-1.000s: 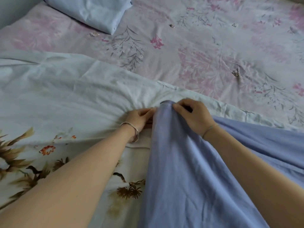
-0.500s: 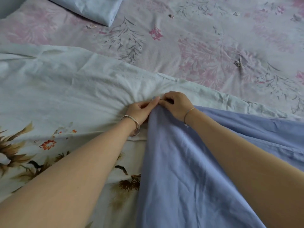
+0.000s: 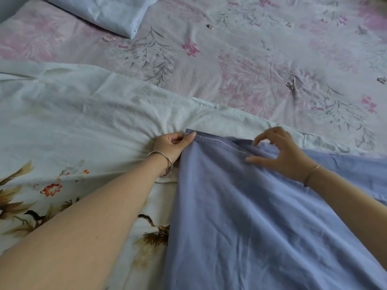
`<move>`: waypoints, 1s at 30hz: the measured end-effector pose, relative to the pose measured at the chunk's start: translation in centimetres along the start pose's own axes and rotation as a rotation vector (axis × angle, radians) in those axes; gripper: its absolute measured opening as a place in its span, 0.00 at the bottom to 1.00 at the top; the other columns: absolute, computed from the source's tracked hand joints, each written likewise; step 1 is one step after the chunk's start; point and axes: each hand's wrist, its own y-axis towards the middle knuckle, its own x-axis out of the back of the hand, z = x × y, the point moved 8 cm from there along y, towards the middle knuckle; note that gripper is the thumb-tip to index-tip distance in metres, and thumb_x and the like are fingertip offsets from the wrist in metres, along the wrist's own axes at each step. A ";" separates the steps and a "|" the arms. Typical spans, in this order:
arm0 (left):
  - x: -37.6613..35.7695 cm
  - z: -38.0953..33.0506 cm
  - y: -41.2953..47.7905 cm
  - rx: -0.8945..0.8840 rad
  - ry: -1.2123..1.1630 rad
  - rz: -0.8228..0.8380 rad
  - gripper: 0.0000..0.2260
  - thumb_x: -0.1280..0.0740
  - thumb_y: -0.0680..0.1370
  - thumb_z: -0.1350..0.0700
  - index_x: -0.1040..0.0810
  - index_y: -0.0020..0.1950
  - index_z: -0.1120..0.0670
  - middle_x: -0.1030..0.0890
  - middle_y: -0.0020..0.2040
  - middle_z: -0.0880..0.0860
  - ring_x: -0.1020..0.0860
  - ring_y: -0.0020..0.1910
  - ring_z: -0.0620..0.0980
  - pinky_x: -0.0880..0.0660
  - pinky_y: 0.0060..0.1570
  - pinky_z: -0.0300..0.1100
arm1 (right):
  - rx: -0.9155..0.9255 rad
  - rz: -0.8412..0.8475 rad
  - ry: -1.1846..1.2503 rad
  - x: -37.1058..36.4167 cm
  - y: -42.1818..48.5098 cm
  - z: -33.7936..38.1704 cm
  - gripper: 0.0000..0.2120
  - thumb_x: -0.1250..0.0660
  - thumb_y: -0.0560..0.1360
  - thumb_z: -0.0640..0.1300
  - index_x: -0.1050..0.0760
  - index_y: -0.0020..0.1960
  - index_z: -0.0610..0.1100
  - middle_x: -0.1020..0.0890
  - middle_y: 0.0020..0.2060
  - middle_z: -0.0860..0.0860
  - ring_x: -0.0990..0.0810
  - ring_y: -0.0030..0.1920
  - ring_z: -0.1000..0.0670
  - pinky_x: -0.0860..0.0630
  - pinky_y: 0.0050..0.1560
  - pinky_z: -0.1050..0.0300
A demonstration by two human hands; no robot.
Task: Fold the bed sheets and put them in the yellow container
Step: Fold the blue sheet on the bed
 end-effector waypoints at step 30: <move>0.2 0.8 1.5 -0.010 0.016 -0.122 0.12 0.27 0.72 0.54 0.19 0.51 0.58 0.20 0.31 0.44 0.23 0.27 0.33 0.28 0.30 0.25 | -0.330 -0.062 -0.257 1.2 -0.1 -6.6 0.20 0.35 0.72 0.61 0.33 0.37 0.45 0.25 0.33 0.48 0.26 0.38 0.44 0.33 0.39 0.50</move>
